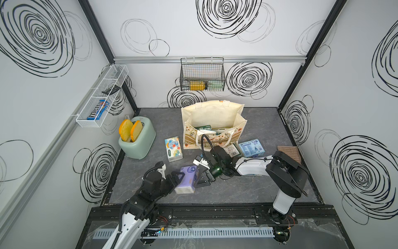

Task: Put tissues into the canvas bag
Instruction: Pick up the pack of facial tissues from the center of the board.

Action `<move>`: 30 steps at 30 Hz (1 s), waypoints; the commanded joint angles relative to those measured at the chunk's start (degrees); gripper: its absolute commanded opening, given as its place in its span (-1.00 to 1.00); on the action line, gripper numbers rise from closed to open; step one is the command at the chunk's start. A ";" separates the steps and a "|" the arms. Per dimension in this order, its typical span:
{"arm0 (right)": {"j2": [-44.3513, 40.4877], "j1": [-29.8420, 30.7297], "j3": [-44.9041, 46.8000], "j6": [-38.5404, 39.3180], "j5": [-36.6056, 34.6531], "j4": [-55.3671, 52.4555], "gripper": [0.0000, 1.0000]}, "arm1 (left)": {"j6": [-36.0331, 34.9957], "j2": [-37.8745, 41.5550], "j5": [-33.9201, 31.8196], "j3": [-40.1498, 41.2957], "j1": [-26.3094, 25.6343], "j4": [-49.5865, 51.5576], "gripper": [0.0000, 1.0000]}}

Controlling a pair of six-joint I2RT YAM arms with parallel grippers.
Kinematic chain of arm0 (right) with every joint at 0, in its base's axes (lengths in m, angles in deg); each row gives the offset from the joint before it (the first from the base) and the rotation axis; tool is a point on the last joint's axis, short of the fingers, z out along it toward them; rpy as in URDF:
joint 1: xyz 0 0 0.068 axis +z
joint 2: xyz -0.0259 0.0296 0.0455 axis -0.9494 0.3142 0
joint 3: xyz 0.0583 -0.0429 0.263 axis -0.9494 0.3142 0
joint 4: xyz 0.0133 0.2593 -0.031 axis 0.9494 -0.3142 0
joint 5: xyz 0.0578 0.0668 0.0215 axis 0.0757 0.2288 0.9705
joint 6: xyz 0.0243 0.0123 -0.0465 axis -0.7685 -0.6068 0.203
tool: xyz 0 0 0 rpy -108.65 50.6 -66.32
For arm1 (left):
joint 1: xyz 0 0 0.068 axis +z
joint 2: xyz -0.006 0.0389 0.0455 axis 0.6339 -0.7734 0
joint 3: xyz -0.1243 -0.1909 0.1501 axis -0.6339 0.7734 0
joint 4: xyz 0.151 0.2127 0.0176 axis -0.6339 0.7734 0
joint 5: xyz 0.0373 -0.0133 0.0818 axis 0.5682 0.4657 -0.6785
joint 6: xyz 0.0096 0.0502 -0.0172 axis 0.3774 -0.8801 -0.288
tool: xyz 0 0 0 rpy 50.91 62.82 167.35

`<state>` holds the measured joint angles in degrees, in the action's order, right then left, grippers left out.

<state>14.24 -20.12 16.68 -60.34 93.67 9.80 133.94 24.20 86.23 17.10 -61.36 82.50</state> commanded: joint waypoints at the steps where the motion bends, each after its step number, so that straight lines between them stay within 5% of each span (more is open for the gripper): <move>1: -2.23 0.15 0.40 -1.49 -1.81 2.15 0.76 | 1.83 1.98 4.42 10.22 -0.53 -1.90 0.50; 9: -3.06 0.45 0.72 -3.39 -7.84 0.17 0.76 | 8.58 0.57 2.75 13.14 -7.76 -13.35 0.49; 17: -6.47 0.59 0.35 -4.87 -11.58 -2.61 0.78 | 13.35 -15.74 -7.57 13.78 -23.97 -30.77 0.52; 23: -6.73 0.14 1.66 -6.07 -13.26 -3.09 0.58 | 13.44 -21.42 -7.31 14.55 -24.76 -35.42 0.51; 30: -8.71 0.66 2.47 -4.21 -14.05 -5.11 0.15 | 13.94 -15.64 -8.43 14.64 -24.77 -30.17 0.50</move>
<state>9.08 -20.99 19.29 -65.32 75.37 1.96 147.08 6.56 78.73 24.24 -85.84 53.45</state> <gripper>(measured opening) 0.582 0.752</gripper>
